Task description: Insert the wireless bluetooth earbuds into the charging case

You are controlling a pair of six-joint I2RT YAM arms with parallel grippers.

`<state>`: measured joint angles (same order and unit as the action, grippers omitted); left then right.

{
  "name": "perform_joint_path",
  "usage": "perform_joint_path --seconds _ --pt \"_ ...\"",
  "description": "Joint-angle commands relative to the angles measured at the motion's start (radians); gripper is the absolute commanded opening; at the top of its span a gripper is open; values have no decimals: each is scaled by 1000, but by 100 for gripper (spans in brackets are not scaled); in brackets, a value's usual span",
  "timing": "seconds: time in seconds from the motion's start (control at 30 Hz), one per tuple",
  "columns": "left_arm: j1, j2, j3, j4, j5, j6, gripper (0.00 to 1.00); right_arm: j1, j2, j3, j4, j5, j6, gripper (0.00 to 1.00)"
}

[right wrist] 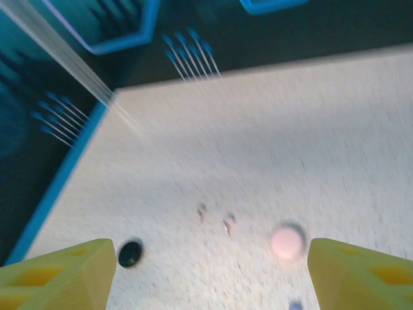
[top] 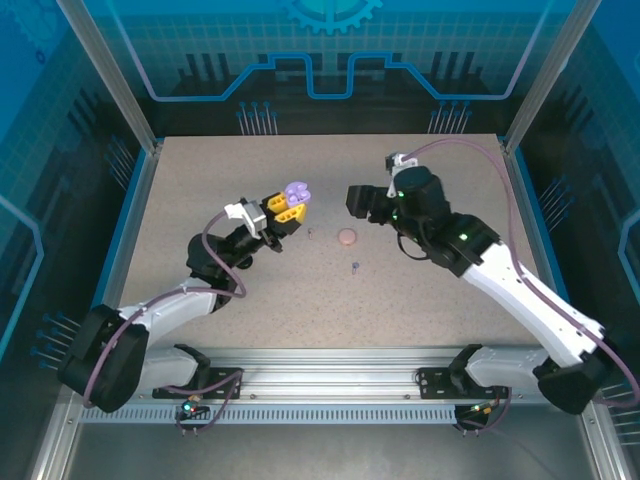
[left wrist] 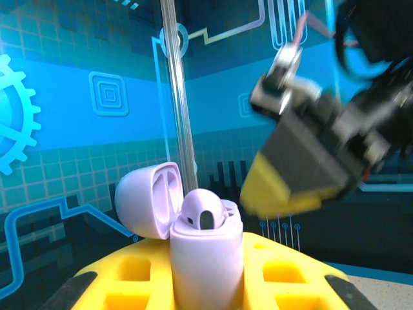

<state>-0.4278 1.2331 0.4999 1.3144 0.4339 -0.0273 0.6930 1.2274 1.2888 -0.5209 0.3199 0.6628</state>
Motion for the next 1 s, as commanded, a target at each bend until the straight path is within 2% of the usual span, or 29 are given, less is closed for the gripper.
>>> perform_joint_path --seconds 0.0,0.2,0.37,0.47,0.97 --pt "-3 -45 -15 24 -16 -11 0 -21 76 -16 -141 45 180 78" --pt "-3 -82 -20 -8 -15 -7 0 -53 301 -8 -223 -4 268 73" --pt "-3 -96 -15 -22 -8 -14 0 -58 490 39 -257 -49 272 58" --pt "-5 -102 -9 -38 -4 -9 0 -56 568 53 -260 -68 276 53" --pt "-5 -107 -8 -61 4 9 0 -42 685 58 -213 -104 286 46"
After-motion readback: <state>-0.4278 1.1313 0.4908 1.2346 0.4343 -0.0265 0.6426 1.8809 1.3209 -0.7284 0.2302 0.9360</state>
